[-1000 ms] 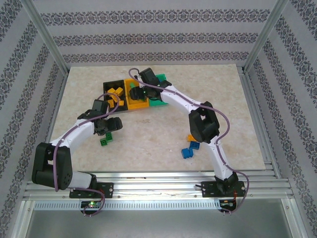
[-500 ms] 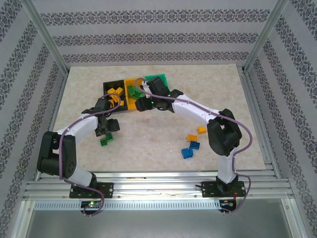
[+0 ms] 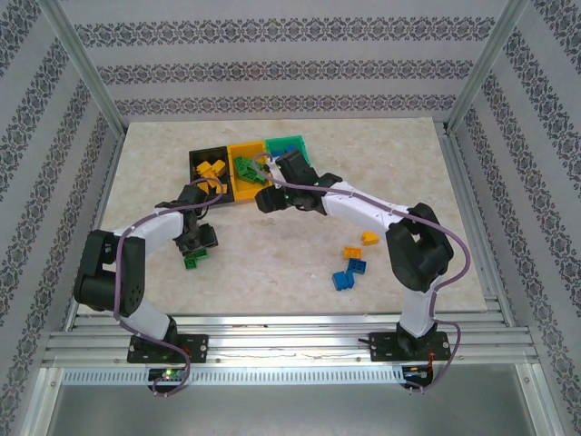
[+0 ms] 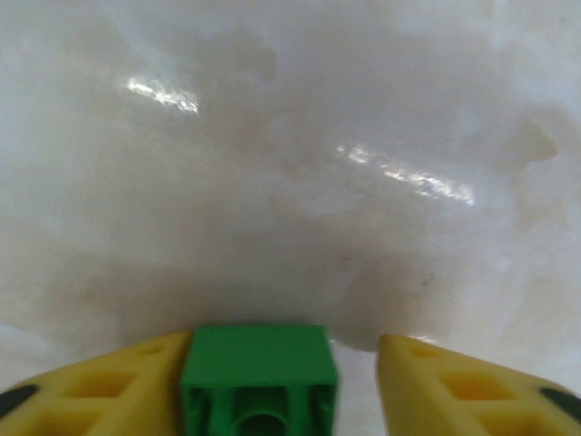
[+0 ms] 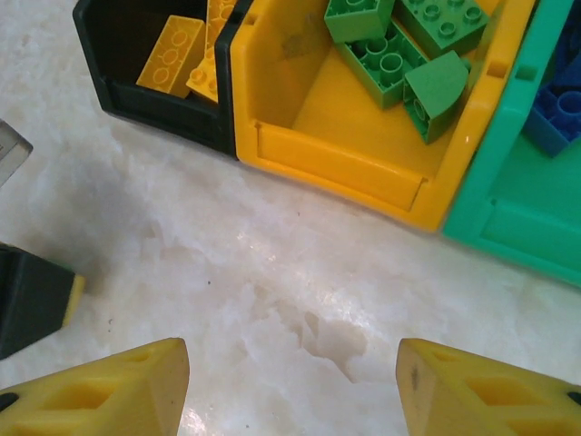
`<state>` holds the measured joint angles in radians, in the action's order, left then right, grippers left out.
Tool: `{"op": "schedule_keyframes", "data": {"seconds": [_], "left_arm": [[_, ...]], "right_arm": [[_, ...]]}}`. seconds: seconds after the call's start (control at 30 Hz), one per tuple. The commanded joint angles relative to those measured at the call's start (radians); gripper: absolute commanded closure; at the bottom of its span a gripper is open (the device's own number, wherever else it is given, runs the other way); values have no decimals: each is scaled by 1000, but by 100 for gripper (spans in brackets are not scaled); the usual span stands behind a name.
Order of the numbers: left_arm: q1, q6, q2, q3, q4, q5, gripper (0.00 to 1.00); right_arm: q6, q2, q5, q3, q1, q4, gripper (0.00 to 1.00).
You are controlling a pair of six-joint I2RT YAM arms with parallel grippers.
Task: Sort the legos into containers by color
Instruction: Pick up the lego from the middle-left of the table, then place the lego in the container.
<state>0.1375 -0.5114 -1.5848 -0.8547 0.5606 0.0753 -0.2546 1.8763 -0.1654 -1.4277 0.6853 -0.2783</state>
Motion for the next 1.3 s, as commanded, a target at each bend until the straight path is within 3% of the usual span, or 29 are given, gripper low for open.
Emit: {"op": "schedule_keyframes", "data": {"seconds": [0.0, 0.1, 0.37, 0.77, 0.9, 1.03, 1.13, 1.27], "left_arm": [[13, -5, -2, -1, -19, 34, 61], [15, -9, 11, -13, -46, 71, 70], [53, -22, 1, -149, -94, 112, 71], [83, 43, -314, -703, -30, 111, 68], [83, 56, -408, -846, 2, 124, 63], [85, 82, -425, -894, 39, 131, 37], [86, 111, -367, -839, 45, 111, 30], [86, 142, -226, -685, 68, 44, 30]], "right_arm": [[9, -62, 24, 33, -3, 34, 38], [3, -82, 27, 63, -7, 40, 38], [-50, -201, 16, 240, -25, 108, 38], [-144, -367, 34, 530, -21, 175, 38], [-153, -403, 53, 574, -17, 182, 38], [-151, -414, 56, 593, -17, 194, 38], [-149, -400, 47, 586, -17, 199, 37], [-131, -380, 31, 577, -19, 216, 37]]}}
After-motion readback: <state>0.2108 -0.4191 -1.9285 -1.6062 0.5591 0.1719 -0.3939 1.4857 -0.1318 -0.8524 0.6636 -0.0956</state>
